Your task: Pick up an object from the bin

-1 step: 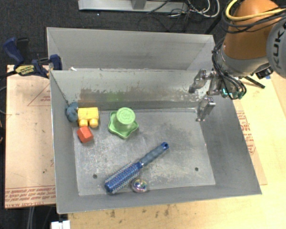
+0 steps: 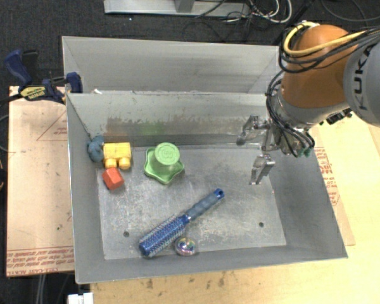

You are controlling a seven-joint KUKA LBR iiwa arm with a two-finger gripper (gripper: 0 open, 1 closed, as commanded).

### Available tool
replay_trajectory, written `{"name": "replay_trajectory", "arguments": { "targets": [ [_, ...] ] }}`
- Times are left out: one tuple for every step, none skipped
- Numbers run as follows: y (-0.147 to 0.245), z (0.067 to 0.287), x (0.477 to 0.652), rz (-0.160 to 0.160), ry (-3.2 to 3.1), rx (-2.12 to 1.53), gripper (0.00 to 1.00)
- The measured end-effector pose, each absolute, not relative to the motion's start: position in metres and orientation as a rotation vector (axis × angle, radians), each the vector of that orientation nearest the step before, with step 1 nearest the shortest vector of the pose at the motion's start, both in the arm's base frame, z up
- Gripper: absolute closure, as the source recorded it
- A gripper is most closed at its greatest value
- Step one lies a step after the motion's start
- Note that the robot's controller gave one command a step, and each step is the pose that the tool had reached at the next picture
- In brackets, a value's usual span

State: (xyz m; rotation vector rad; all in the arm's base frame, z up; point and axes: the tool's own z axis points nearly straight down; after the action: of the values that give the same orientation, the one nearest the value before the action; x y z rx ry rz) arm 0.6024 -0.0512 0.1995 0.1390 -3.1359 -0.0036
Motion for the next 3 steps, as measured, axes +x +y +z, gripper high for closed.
{"name": "replay_trajectory", "arguments": {
  "targets": [
    [-0.002,0.075,0.556,0.004,-3.094,0.606,0.00],
    [-0.001,0.077,0.557,0.004,-3.096,0.608,1.00],
    [-0.024,0.197,0.565,0.004,-3.059,0.758,1.00]
  ]
}}
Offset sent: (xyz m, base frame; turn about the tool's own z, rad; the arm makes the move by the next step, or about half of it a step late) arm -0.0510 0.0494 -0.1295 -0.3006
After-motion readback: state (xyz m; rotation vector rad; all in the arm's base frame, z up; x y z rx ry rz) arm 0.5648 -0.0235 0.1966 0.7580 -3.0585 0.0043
